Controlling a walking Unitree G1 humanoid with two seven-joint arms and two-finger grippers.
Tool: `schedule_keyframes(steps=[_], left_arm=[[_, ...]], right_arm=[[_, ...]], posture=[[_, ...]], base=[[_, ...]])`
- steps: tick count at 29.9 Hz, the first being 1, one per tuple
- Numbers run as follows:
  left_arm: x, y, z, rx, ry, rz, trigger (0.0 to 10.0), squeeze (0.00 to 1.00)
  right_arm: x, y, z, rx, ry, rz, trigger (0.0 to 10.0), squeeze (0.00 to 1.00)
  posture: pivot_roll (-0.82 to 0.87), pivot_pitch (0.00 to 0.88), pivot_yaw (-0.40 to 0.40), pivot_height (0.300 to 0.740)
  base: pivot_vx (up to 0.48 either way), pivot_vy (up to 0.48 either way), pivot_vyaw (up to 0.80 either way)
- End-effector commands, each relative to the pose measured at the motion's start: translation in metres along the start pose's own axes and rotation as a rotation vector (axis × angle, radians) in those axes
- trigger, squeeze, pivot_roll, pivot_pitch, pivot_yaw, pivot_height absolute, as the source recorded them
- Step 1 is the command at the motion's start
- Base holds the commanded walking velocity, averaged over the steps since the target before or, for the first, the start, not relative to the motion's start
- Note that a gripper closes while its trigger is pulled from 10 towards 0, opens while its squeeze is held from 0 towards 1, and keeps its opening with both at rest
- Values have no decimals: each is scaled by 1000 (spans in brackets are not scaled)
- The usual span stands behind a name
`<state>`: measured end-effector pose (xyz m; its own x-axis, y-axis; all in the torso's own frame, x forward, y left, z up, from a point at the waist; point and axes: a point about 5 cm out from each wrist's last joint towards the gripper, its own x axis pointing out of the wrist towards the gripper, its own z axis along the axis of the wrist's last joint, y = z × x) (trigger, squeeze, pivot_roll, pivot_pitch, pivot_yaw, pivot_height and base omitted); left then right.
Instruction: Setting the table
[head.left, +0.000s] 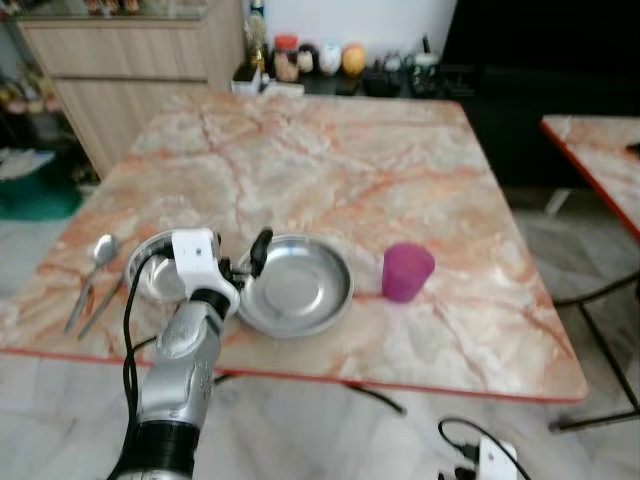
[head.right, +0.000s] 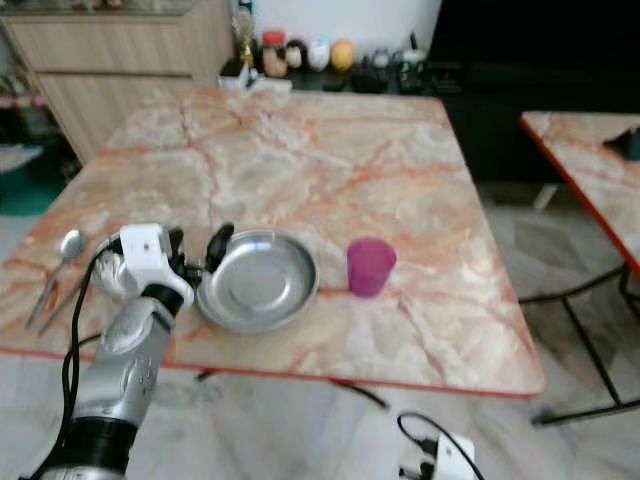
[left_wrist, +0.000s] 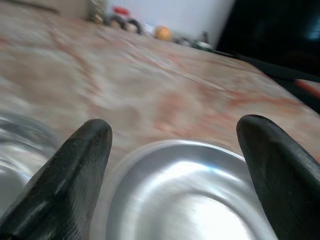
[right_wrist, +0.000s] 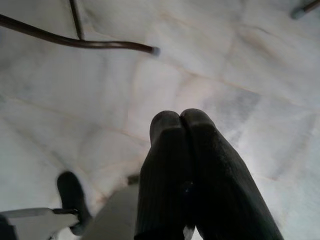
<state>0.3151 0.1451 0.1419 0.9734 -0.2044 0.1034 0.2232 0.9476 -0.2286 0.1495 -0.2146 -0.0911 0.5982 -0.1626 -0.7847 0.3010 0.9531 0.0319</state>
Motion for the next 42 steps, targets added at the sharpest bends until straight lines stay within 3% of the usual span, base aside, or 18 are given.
schedule_keyframes(steps=[1, 8, 12, 16, 27, 42], left_arm=[[-9, 4, -3, -46, 52, -12, 10000, 0], [-31, 22, -8, -109, 104, 48, 10000, 0], [-54, 31, -11, -120, 163, 86, 10000, 0], [-59, 32, -13, -142, 188, 103, 10000, 0], [-40, 26, -31, -184, 264, 138, 10000, 0], [-29, 31, -33, -174, 220, 235, 10000, 0]], right_arm=[[-2, -4, -5, 7, 22, -13, 10000, 0], [-2, -4, -5, 4, 23, -14, 10000, 0], [-2, -4, -6, 2, 25, -15, 10000, 0], [-2, -4, -7, 3, 27, -16, 10000, 0], [-2, -2, -7, 8, 24, -11, 10000, 0], [-1, -2, -5, 3, 23, -13, 10000, 0]], posture=[[29, 39, -21, 740], [35, 43, -15, 740], [38, 35, -9, 740], [45, 25, -8, 740], [32, 36, 5, 740], [35, 55, -1, 740]], base=[[0, 0, 0], [0, 0, 0], [0, 0, 0], [0, 0, 0], [0, 0, 0], [0, 0, 0]])
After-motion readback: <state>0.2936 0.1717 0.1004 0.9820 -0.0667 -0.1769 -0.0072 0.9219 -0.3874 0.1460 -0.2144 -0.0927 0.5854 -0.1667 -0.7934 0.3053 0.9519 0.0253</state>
